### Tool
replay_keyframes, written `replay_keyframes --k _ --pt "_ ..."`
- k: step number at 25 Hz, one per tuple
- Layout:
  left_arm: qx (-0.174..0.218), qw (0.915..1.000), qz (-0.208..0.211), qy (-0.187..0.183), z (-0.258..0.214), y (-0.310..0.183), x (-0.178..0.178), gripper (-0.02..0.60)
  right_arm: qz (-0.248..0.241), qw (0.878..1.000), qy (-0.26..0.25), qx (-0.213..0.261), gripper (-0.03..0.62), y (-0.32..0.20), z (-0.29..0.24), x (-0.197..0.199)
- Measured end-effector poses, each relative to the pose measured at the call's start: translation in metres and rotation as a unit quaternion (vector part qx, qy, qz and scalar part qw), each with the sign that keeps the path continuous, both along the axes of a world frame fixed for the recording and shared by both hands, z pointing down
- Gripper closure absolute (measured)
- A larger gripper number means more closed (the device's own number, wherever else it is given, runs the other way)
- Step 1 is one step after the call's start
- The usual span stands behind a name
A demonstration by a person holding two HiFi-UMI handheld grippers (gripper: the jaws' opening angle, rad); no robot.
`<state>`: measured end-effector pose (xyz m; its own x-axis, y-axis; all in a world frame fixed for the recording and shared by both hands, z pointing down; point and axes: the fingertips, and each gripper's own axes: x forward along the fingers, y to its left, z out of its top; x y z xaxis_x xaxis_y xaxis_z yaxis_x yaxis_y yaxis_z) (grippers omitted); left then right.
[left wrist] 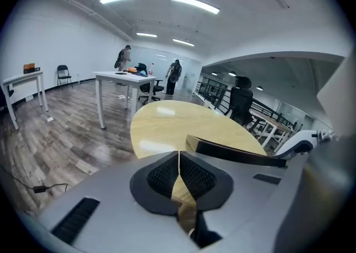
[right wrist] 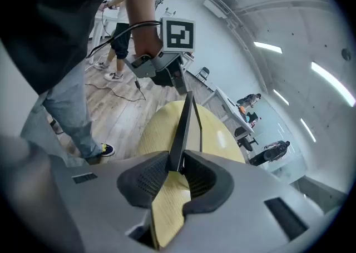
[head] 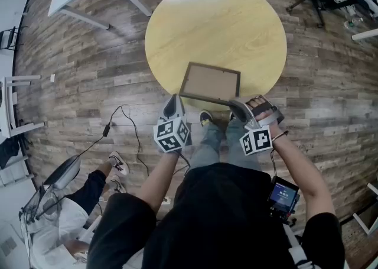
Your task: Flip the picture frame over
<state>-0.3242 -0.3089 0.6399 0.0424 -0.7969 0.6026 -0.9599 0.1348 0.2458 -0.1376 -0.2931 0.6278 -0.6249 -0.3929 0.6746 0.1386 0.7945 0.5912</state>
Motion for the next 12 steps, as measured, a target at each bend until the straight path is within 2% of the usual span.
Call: replay_keyframes --k 4,7,12 --pt "-0.019 0.9996 -0.020 -0.011 0.015 0.010 -0.011 0.552 -0.026 0.999 0.023 0.036 0.497 0.006 0.022 0.007" --pt "-0.008 0.9998 -0.009 -0.018 0.014 0.008 -0.014 0.552 -0.045 0.996 0.038 0.061 0.490 0.007 0.041 0.006" --pt "-0.009 0.9999 0.010 -0.008 0.017 0.005 -0.005 0.552 -0.049 0.996 0.046 0.057 0.474 0.011 0.062 0.004"
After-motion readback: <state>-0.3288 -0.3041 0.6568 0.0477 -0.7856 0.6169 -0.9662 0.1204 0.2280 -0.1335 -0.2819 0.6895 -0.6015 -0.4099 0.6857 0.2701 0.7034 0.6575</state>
